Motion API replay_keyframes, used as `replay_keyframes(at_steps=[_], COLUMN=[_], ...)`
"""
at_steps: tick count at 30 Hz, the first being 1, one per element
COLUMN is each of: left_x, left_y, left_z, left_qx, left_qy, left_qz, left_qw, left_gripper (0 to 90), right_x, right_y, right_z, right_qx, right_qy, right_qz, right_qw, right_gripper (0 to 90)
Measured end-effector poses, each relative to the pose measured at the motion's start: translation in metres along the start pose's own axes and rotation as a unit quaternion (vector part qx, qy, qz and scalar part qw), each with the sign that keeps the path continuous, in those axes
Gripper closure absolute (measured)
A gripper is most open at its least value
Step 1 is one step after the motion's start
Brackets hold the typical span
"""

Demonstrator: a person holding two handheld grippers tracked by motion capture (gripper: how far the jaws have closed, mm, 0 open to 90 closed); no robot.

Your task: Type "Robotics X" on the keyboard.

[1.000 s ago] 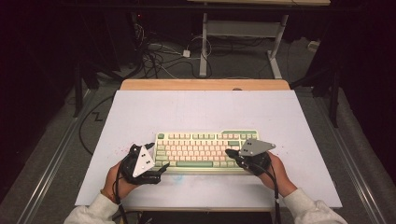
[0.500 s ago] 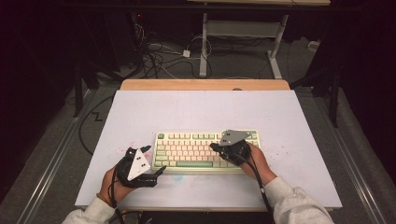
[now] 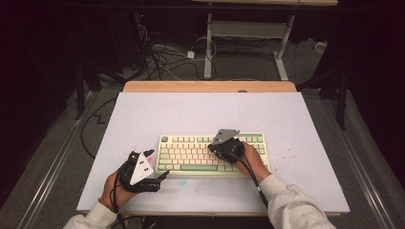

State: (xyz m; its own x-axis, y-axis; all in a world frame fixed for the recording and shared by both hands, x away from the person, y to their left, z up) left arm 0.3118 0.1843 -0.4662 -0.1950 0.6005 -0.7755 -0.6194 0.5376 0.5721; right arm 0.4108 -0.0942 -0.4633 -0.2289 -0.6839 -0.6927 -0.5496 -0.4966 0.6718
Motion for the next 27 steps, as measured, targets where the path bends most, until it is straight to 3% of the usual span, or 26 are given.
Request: replay_keyframes(at_steps=[8,21,25,27], left_x=[0.0,0.0,0.0,0.0], left_y=[0.0,-0.002,-0.002,-0.002], left_z=[0.0,0.0,0.0,0.0], left_qx=[0.004,0.007,0.006,0.006], left_qy=[0.003,0.01,0.011,0.011], left_qz=[-0.001,0.001,0.002,0.002], left_qw=[1.0,0.9999,0.9999,0.9999], left_gripper=[16.8,16.8,16.8,16.8], right_x=[-0.001,-0.005,-0.006,-0.006], right_y=[-0.002,0.026,0.035,0.039], right_z=[0.002,0.001,0.002,0.002], right_qx=[0.003,0.007,0.012,0.02], right_qy=[0.01,-0.011,-0.012,-0.011], right_qz=[0.015,-0.045,-0.063,-0.069], right_qw=[0.9998,0.9989,0.9979,0.9973], right_gripper=[90.0,87.2,81.7,73.1])
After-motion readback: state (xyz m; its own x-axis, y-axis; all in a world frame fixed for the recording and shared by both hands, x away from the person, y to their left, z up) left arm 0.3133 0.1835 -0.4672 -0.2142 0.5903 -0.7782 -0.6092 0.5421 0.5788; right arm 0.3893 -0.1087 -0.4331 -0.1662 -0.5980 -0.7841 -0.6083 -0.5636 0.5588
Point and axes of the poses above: each handheld gripper's, and its own axes: y roughly backward along the jaws, x roughly out of its underside, z roughly to its left, the point moved 2 cm from there along -y, roughly forward along the jaws, and after that the axes turned 4 degrees about x, right-handed, at the moved point
